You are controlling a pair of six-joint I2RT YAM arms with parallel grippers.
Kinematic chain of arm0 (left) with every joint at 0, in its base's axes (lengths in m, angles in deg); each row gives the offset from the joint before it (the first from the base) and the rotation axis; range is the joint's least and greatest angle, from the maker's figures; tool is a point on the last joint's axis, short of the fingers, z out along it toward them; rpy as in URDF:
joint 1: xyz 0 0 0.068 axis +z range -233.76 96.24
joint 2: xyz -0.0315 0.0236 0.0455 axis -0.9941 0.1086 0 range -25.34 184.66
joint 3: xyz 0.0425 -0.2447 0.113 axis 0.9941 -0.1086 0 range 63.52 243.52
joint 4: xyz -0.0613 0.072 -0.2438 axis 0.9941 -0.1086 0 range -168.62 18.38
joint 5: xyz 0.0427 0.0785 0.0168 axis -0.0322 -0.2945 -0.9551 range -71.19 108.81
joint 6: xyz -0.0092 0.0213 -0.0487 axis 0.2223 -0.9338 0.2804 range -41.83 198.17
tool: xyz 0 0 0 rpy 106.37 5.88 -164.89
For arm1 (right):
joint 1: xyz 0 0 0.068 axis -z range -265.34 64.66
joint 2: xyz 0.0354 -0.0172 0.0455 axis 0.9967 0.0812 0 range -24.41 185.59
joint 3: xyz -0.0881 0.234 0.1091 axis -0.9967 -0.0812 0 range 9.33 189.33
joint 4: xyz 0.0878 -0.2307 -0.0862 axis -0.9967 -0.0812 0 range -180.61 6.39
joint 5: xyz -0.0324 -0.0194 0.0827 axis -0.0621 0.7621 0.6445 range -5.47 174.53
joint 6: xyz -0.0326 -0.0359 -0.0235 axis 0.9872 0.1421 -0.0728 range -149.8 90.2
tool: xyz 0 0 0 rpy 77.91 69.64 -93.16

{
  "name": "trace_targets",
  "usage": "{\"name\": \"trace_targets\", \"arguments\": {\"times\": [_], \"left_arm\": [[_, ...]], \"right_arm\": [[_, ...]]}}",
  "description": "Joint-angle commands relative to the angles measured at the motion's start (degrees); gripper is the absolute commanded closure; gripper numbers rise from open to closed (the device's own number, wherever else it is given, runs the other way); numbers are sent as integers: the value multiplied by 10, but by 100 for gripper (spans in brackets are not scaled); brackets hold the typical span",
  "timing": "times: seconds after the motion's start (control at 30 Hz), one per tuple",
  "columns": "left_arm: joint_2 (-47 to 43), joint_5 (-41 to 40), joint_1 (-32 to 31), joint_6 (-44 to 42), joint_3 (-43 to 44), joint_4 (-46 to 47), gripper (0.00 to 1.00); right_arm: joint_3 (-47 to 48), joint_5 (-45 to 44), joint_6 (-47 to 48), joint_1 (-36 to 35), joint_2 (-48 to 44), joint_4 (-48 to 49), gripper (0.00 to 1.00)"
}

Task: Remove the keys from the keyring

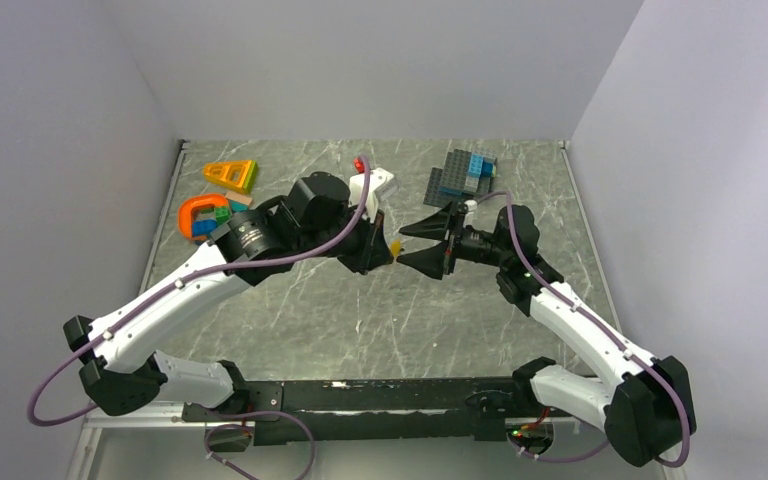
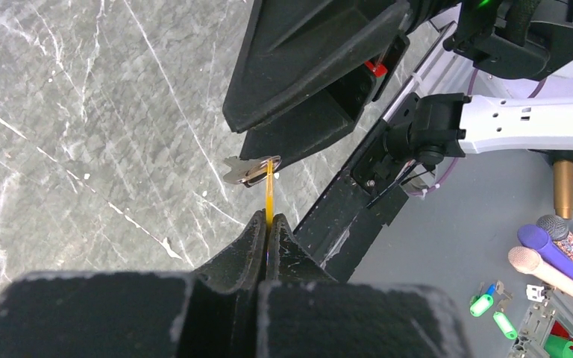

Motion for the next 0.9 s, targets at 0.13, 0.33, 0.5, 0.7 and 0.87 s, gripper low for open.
{"name": "trace_targets", "arguments": {"times": [0.13, 0.33, 0.5, 0.7, 0.87], "left_arm": [[-33, 16, -4, 14, -21, 52, 100], [-35, 18, -5, 15, -27, 57, 100], [-42, 15, -7, 19, -35, 62, 100], [-48, 12, -11, 23, -45, 68, 100], [-50, 9, -13, 25, -48, 69, 100]], "right_arm": [[33, -13, -33, -5, 10, -15, 49], [48, -12, -22, -5, 18, -28, 61], [49, -14, -19, -6, 15, -33, 66], [45, -16, -18, -5, 11, -36, 81], [47, -16, -13, -5, 9, -43, 88]]}}
